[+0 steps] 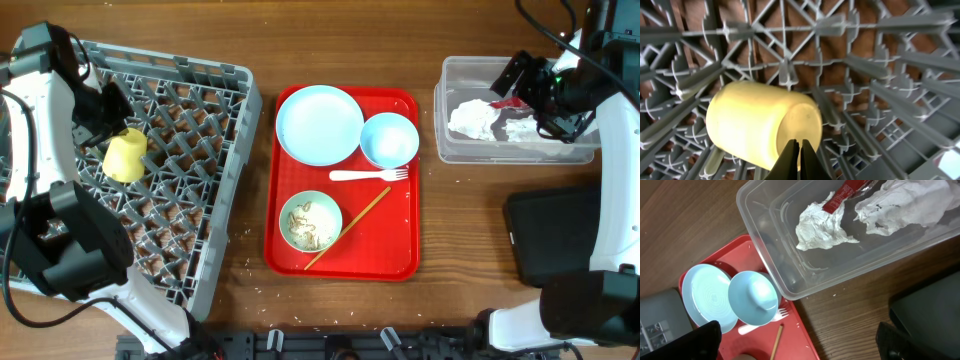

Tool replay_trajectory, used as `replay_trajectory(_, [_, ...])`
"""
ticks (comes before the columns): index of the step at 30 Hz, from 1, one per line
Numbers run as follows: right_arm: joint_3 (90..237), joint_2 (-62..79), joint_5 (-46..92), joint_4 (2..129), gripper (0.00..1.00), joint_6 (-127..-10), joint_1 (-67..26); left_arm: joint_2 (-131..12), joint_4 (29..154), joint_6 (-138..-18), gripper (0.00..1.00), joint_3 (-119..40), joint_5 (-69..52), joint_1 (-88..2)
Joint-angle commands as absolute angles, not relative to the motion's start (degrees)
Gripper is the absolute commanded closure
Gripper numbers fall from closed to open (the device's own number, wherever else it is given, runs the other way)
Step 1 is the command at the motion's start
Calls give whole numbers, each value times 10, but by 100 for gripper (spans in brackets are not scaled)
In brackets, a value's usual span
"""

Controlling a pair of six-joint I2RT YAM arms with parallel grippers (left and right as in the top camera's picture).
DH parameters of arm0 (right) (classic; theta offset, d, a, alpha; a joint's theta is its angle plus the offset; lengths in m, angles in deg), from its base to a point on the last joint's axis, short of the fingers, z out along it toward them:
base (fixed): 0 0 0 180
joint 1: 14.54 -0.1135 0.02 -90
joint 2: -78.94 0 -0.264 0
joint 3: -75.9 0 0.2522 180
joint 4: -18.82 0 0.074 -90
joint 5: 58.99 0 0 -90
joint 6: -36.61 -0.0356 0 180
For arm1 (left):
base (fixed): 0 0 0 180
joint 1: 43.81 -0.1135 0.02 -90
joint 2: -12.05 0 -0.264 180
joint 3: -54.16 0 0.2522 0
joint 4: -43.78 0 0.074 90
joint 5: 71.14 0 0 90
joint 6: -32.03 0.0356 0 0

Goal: Sort waste into correct bins and load items into the dishwasher rack
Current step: 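Carry the yellow cup with the left gripper and place it in the rack, then open the left gripper and withdraw from the cup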

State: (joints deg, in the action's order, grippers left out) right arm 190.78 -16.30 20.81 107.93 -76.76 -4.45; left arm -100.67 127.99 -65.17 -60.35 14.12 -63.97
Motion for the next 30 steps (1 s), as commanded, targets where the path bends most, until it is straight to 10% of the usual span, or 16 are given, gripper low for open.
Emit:
replay_trajectory(1, [1909, -153, 214, 1078, 0, -774, -44, -1012, 1279, -672, 96, -587, 197, -644])
replay_trajectory(10, [1909, -153, 214, 1078, 0, -774, -44, -985, 1318, -778, 96, -587, 230, -754])
replay_trajectory(20, [1909, -153, 214, 1078, 0, -774, -44, -824, 1331, -633, 93, -587, -220, -744])
replay_trajectory(22, [1909, -153, 214, 1078, 0, -775, -44, -820, 1364, -592, 53, -587, -185, -668])
replay_trajectory(30, [1909, -153, 214, 1078, 0, -774, -44, -883, 1356, -593, 52, -530, 94, -456])
